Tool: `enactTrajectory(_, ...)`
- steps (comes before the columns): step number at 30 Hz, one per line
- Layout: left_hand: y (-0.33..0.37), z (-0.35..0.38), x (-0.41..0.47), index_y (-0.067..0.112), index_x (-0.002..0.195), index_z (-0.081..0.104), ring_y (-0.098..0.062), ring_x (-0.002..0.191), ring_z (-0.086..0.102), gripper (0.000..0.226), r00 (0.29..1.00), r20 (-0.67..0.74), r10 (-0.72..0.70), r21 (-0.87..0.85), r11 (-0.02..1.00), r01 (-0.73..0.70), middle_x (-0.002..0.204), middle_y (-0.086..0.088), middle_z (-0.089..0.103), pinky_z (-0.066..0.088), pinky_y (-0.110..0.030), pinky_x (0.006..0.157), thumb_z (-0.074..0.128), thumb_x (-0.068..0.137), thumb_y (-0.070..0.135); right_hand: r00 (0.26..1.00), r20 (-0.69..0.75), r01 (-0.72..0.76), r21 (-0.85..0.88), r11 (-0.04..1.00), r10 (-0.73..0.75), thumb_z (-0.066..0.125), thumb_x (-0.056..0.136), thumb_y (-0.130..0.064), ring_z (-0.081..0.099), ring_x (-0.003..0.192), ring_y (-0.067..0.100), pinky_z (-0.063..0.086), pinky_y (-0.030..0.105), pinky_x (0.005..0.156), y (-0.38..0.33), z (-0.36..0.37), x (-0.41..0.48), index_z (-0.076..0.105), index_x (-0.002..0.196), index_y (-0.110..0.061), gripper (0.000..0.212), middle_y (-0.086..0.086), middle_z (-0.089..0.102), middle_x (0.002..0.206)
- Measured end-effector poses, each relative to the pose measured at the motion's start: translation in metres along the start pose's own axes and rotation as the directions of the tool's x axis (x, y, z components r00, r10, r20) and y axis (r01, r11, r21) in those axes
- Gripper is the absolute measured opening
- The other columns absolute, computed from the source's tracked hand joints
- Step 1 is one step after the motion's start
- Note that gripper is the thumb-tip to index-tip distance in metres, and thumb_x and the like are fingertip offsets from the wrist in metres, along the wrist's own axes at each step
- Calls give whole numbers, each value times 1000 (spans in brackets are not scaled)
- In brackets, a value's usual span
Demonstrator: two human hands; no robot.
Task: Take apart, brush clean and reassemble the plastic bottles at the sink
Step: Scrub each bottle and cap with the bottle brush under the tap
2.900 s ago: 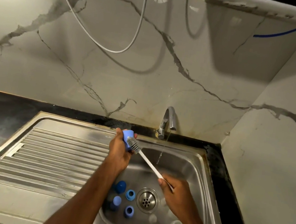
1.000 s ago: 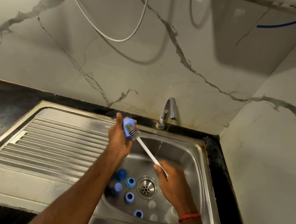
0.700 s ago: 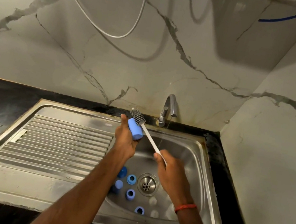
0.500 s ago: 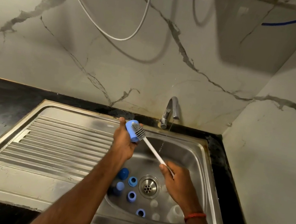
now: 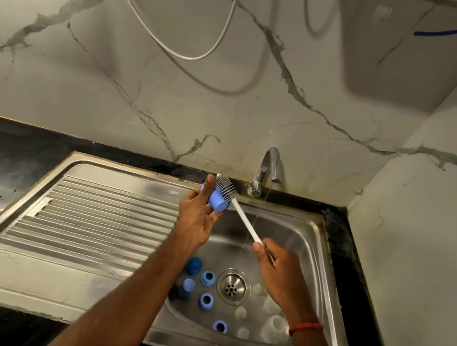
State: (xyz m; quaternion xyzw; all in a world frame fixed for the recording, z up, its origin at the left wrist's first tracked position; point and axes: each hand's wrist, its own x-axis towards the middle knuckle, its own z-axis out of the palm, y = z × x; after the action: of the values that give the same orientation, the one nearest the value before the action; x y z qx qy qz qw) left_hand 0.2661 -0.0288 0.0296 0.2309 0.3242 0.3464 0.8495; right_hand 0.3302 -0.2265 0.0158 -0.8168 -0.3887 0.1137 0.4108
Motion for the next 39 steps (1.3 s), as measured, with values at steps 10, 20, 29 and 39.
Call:
enactTrajectory(10,-17,-1,0,8,104,62,-19,75,62,24,990,-111,-89,-51,995,84,90,-11,63,53,-30,66,54,102,31,1000,12,17,-188,982,-15,50,101,-40,47,53,5,42,26,53,3,11,-6,52,76,-29,27,-8,51,59)
enactTrajectory(20,-7,-5,3,13,115,63,-14,72,63,40,993,-112,-46,33,998,50,86,-4,67,54,-31,69,69,91,44,994,99,55,-79,995,-47,55,100,-35,52,56,2,42,18,54,16,0,-13,57,77,-30,24,-12,55,61)
enactTrajectory(29,-7,-4,1,8,113,60,-18,70,68,46,993,-108,-40,-2,999,40,88,-9,67,55,-32,61,67,91,48,994,105,4,-4,1000,-4,55,100,-32,48,52,2,40,18,53,9,4,-15,52,71,-29,29,-9,52,57)
enactTrajectory(39,-16,-14,18,0,129,57,-21,78,66,50,988,-149,-33,38,999,39,96,-12,66,55,-31,60,54,101,42,997,71,-14,29,999,12,56,100,-31,46,50,1,40,16,51,1,9,-11,53,73,-23,29,-10,48,56)
